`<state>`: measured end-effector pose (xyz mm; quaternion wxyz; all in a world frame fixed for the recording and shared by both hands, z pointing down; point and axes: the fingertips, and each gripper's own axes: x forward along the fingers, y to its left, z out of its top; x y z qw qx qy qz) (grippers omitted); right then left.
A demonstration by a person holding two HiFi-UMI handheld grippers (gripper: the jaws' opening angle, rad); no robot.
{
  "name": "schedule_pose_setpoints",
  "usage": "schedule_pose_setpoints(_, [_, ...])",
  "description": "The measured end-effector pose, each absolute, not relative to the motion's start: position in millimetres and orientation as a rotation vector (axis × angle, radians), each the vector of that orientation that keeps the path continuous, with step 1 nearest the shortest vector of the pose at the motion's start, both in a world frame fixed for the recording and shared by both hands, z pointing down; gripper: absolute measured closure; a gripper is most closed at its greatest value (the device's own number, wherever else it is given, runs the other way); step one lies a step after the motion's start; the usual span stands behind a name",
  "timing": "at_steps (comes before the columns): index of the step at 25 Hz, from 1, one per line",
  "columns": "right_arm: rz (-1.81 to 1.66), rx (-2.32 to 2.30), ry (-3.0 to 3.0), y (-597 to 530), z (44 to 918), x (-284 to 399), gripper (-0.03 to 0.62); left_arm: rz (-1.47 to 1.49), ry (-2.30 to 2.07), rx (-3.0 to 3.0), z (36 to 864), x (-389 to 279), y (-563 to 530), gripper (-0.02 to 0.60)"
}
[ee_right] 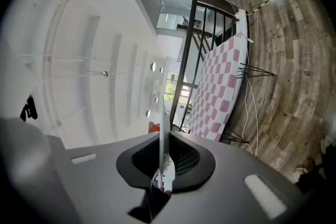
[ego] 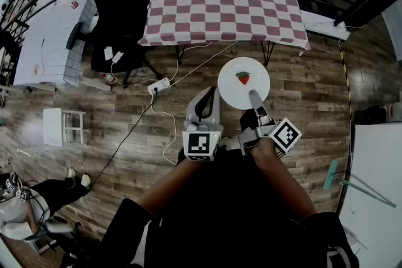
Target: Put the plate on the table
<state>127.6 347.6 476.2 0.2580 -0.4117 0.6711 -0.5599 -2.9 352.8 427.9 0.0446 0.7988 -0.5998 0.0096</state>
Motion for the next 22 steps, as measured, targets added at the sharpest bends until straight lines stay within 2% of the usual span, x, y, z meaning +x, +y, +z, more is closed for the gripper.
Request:
schedule_pose_setpoints(12, [-1.594,-1.097,1.767,359,494,154,0.576,0.063,-1.928,2.369,439,-16,367,0.572])
schedule_pose_setpoints(22, [-1.505,-1.173,1.82,332,498,185,0.577,0.101,-1.909,2.373,453,-7,347,0.572])
